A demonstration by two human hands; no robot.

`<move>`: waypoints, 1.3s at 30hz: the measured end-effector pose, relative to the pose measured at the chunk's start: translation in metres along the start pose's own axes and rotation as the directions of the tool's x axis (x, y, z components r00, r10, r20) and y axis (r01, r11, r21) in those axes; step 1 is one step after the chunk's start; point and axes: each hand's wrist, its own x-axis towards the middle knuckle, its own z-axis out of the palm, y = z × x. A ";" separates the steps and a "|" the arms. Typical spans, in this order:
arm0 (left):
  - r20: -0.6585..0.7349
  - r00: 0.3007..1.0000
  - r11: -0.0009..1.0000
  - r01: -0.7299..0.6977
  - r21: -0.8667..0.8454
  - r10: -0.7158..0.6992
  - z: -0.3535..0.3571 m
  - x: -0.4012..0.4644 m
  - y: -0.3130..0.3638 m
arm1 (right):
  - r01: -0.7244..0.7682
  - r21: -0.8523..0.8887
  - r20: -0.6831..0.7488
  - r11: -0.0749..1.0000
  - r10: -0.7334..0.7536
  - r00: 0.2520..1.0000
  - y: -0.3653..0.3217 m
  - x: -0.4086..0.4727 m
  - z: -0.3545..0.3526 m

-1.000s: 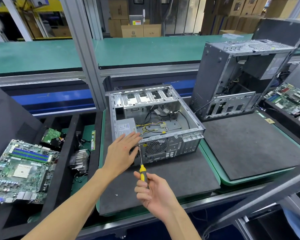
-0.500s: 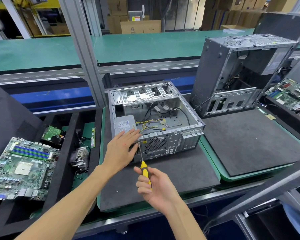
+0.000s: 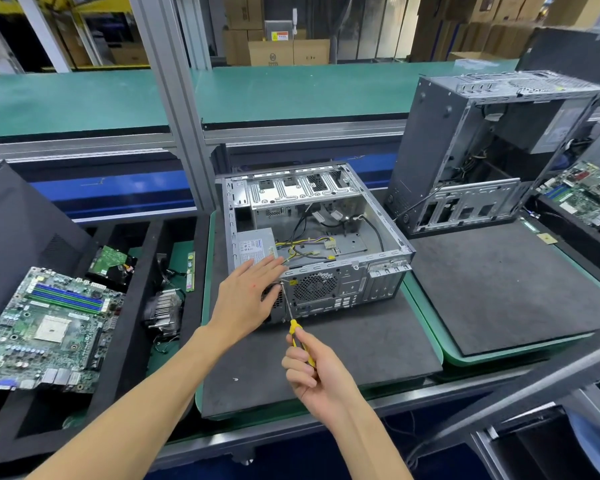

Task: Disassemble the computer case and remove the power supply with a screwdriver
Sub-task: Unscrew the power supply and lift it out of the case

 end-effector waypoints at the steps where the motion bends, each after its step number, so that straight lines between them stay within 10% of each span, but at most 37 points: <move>1: 0.001 1.000 1.000 0.001 0.001 -0.001 0.000 0.000 0.000 | -0.019 -0.008 -0.008 1.000 0.019 1.000 0.000 0.000 0.000; 39: -0.001 1.000 1.000 0.005 0.009 -0.005 0.005 -0.001 -0.005 | -0.089 0.121 0.111 0.989 0.075 0.991 -0.003 -0.007 0.004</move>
